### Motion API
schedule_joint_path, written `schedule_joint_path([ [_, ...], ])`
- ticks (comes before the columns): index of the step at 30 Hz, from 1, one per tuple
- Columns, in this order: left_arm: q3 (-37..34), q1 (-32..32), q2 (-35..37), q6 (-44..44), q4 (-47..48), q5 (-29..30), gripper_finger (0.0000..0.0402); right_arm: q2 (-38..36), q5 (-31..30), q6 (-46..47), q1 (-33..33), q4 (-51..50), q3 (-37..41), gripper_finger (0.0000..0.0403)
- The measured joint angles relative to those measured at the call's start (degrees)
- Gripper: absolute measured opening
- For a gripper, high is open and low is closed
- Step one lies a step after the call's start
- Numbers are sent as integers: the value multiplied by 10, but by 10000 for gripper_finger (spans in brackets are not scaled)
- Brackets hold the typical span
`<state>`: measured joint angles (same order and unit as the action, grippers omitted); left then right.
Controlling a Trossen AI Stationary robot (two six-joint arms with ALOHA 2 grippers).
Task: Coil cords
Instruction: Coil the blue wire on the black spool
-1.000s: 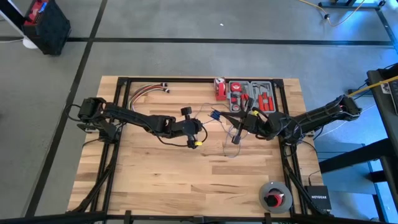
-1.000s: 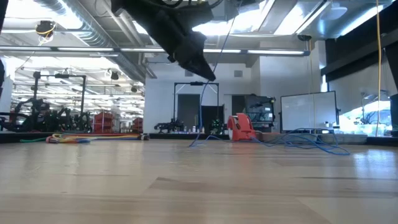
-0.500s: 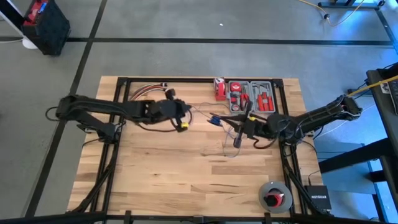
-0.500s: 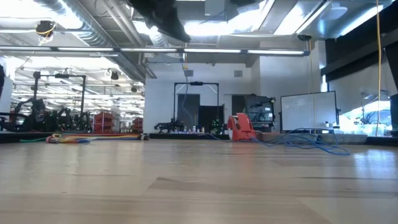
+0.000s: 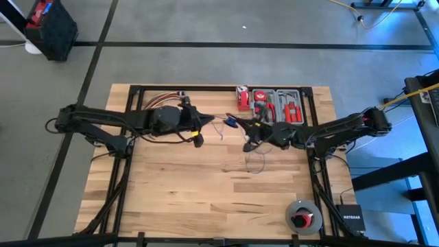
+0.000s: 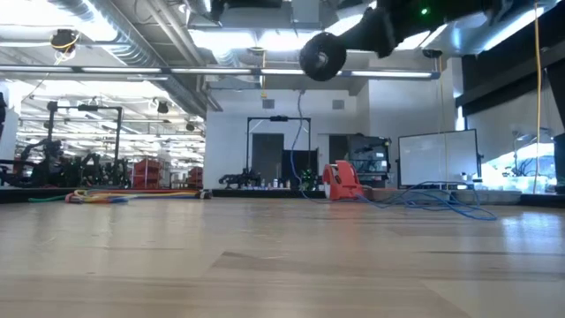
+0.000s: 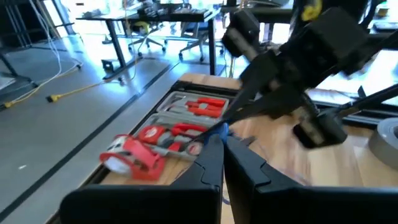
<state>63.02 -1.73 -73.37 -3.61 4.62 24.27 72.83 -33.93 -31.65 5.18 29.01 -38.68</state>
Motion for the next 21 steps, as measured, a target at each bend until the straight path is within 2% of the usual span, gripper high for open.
schedule_joint_path([
  [11, 1, -17, -170, 24, -194, -19, 0, 40, 11, 46, -15, 21, -22, 3],
  [17, 1, -7, -249, 15, -196, -13, 0, 26, 31, 91, -14, 19, -28, 3],
  [21, 3, 4, -272, 7, -175, 0, 0, 10, 38, 120, -9, 5, -25, 3],
])
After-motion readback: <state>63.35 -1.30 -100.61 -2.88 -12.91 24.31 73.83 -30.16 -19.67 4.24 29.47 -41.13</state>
